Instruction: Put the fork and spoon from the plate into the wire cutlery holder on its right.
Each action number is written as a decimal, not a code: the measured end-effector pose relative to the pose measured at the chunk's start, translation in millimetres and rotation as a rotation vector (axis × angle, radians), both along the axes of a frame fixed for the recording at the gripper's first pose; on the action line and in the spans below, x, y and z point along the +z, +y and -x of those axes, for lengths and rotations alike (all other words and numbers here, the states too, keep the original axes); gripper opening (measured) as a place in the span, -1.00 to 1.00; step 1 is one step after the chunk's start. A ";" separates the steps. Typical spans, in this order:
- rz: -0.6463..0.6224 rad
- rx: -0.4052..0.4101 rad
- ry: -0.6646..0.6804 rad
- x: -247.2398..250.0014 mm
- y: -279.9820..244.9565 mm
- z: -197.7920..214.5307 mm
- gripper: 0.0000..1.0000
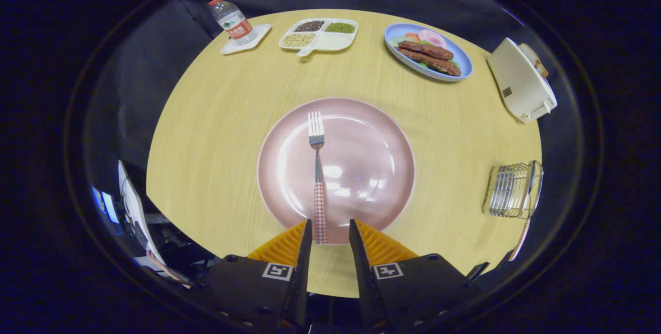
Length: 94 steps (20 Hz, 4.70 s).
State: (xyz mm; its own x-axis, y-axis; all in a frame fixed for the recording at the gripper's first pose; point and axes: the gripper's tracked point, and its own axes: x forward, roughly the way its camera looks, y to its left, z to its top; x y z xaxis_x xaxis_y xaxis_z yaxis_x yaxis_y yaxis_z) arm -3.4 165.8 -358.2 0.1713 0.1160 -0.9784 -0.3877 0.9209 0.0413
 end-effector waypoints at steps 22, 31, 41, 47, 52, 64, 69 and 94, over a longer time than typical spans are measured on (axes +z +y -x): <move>0.075 0.005 0.031 -37.3 -4.2 5.0 -0.98; 0.086 0.033 0.102 61.0 -82.1 30.1 -0.98; 0.161 0.080 0.219 156.9 -238.5 52.1 -0.98; 0.200 0.064 0.304 163.8 -287.8 30.7 -0.98; 0.230 0.072 0.440 158.2 -307.3 26.6 -0.98; 0.244 0.018 0.603 135.1 -330.4 1.8 -0.98; 0.225 -0.022 0.688 124.9 -333.0 -3.2 -0.98; 0.218 -0.043 0.447 129.0 -304.1 -45.1 -0.44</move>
